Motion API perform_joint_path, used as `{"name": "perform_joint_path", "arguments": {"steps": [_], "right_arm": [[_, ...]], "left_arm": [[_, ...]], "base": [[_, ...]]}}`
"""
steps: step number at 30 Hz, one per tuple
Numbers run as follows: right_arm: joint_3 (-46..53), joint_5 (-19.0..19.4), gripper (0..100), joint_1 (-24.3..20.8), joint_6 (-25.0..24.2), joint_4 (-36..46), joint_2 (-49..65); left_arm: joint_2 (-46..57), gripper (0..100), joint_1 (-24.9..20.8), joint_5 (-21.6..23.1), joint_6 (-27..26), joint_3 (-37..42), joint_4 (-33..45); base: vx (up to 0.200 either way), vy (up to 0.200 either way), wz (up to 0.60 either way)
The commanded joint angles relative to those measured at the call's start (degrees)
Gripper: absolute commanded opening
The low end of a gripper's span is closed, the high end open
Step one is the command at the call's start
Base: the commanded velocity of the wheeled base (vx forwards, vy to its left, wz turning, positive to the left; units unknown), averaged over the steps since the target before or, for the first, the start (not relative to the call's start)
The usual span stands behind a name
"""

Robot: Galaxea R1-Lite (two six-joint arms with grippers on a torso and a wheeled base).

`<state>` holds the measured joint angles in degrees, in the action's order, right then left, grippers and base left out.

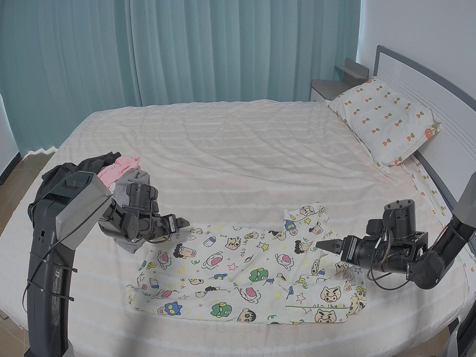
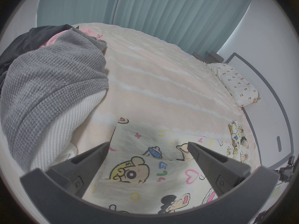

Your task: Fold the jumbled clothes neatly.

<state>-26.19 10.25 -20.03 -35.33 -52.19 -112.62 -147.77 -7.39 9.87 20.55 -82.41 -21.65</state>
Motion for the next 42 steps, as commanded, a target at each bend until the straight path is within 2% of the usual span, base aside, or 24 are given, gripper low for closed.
{"name": "perform_joint_path", "arguments": {"steps": [1, 5, 6, 12, 15, 18, 21, 23, 30, 33, 35, 37, 42], "right_arm": [[-0.1, 0.0, 100, 0.0, 0.0, 0.0, -0.5], [-0.1, 0.0, 100, 0.0, 0.0, 0.0, -1.3], [-0.2, 0.0, 100, 0.0, 0.0, 0.0, -1.6], [-1.3, 0.1, 100, 1.4, 0.0, 0.0, -3.1], [-8.1, 0.3, 100, 5.2, 0.2, 1.8, -5.2], [-13.8, 0.3, 100, 7.5, 1.3, 7.9, -6.7], [-22.9, 0.5, 100, 10.0, 4.9, 19.8, -10.3], [-26.8, 0.6, 100, 11.1, 6.4, 20.8, -13.6], [-37.9, 1.0, 100, 11.2, 8.4, 25.0, -22.6], [-42.7, 3.0, 100, 11.8, 9.6, 30.0, -24.9], [-42.9, 3.2, 100, 11.8, 9.7, 30.1, -25.0], [-48.6, 4.2, 100, 13.5, 11.3, 34.0, -27.8], [-54.4, 4.2, 100, 14.9, 11.4, 35.6, -31.4]], "left_arm": [[-0.8, 100, -0.6, 0.0, 1.2, -0.5, -0.1], [-1.1, 100, -1.4, 0.0, 2.9, -1.0, 0.0], [-1.2, 0, -1.4, 0.0, 3.0, -1.3, 0.0], [-1.3, 0, -1.2, -1.3, 4.5, -3.1, -0.2], [-0.1, 0, -0.7, -4.1, 7.4, -4.3, -0.3], [1.1, 0, -0.2, -4.3, 7.6, -4.5, -0.3], [1.5, 0, 0.2, -6.6, 7.6, -4.9, -0.4], [1.3, 0, 0.2, -8.6, 7.6, -5.7, -0.4], [1.0, 0, 0.2, -10.4, 7.6, -6.9, -0.3], [1.0, 0, 0.2, -12.4, 7.7, -7.2, -0.2], [1.0, 0, 0.2, -12.4, 7.7, -7.2, -0.2], [1.2, 0, 0.4, -13.0, 7.7, -7.2, -0.3], [1.5, 0, 1.1, -13.3, 7.7, -7.2, -0.1]], "base": [[0.0, 0.0, 0.0], [0.0, 0.0, 0.0], [0.0, 0.0, 0.0], [0.0, 0.0, 0.0], [0.0, 0.0, 0.0], [0.0, 0.0, 0.0], [0.0, 0.0, 0.0], [0.0, 0.0, 0.0], [0.0, 0.0, 0.0], [0.0, 0.0, 0.0], [0.0, 0.0, 0.0], [0.0, 0.0, 0.0], [0.0, 0.0, 0.0]]}}
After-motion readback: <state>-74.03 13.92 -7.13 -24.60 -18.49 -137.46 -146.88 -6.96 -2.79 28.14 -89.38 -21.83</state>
